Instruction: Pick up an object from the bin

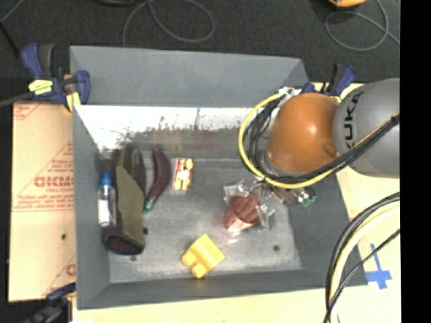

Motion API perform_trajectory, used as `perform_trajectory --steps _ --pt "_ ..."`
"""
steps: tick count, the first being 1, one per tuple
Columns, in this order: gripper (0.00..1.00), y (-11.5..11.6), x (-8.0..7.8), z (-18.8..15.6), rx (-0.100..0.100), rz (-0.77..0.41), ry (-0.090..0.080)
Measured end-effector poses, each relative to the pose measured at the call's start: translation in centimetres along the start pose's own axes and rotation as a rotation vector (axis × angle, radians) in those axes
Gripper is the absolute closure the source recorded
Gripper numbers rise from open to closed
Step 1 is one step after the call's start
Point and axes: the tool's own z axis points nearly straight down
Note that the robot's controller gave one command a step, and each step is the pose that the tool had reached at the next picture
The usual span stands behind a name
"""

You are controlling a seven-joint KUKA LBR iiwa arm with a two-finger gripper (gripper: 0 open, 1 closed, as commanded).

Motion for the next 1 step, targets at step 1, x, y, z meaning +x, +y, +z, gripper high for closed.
perform_trajectory --steps 1 --pt "1.0 0.01 0.0 0.0 0.0 0.001 0.0"
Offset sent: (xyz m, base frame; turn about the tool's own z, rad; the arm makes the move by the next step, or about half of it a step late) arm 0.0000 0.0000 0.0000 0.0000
